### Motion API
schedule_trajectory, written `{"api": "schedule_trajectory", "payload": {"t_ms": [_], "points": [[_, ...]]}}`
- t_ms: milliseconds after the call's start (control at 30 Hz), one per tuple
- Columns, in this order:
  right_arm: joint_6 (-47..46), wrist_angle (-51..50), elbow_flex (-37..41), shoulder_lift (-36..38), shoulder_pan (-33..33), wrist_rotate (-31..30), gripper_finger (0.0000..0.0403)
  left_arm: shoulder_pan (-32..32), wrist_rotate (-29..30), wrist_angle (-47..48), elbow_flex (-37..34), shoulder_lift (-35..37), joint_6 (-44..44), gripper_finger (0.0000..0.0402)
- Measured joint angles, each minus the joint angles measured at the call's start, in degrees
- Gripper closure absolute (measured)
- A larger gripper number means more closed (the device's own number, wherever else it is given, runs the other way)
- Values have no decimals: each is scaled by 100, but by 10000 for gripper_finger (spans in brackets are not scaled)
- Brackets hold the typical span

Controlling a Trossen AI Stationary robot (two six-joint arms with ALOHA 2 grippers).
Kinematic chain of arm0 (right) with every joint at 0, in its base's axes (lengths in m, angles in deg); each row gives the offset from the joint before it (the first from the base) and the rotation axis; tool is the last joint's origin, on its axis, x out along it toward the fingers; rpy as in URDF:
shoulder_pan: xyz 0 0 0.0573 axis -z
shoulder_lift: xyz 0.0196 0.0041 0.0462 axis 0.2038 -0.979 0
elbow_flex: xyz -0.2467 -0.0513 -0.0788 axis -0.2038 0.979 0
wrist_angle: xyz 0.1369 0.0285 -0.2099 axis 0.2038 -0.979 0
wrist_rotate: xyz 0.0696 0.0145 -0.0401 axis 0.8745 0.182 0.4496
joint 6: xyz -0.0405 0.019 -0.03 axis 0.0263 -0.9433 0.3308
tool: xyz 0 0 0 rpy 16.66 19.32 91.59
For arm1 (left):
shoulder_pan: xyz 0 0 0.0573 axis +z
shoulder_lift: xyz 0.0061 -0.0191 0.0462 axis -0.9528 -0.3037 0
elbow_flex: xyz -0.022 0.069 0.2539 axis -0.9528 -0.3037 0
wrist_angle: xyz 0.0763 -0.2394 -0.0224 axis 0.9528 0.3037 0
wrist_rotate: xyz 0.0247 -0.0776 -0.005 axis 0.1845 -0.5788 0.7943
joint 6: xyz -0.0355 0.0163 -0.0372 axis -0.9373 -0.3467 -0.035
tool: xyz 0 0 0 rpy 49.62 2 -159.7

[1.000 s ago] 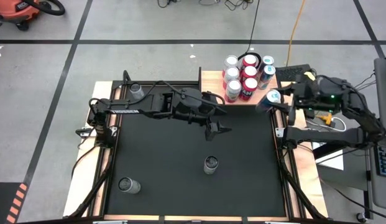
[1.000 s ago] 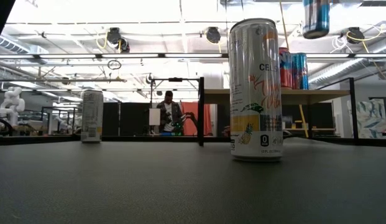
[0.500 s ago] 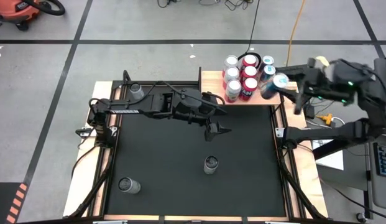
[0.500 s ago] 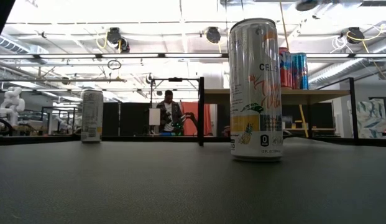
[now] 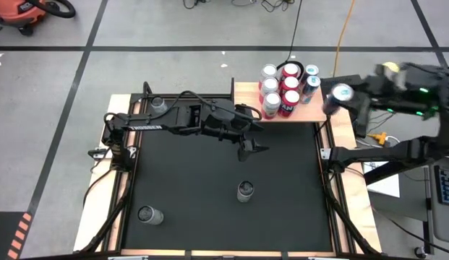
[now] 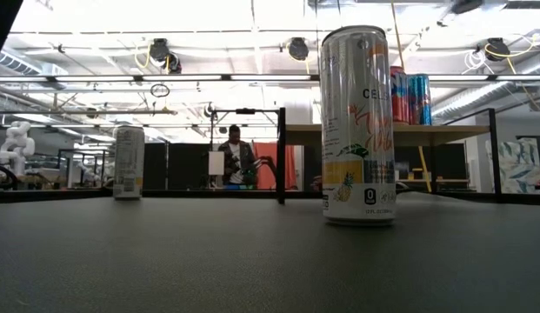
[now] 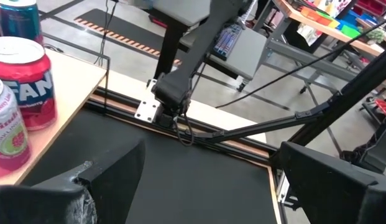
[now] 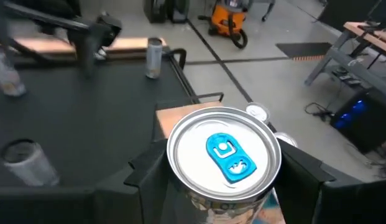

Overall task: Place canned beverage on shelf
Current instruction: Put the blue soda can on the shelf aligned with the other blue soda cans

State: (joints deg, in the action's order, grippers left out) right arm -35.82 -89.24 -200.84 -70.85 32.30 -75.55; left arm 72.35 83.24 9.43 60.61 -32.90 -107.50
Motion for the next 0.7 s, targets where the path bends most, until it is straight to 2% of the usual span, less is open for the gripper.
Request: {"api": "schedule_trajectory", "payload": {"t_ms": [167, 500, 600, 700], "points": [[-498, 208, 707, 733, 1, 6, 195, 89, -110, -5, 0, 0, 28, 26], [-1023, 2568, 3947, 2318, -1, -167, 195, 155, -238, -56, 0, 0, 137, 26], [-1032, 3039, 4502, 2568, -1, -297, 195, 153, -238, -54, 0, 0, 140, 26], [-1001, 2959, 4733, 2624, -1, -692, 195, 155, -239, -51, 0, -2, 140, 26]]}}
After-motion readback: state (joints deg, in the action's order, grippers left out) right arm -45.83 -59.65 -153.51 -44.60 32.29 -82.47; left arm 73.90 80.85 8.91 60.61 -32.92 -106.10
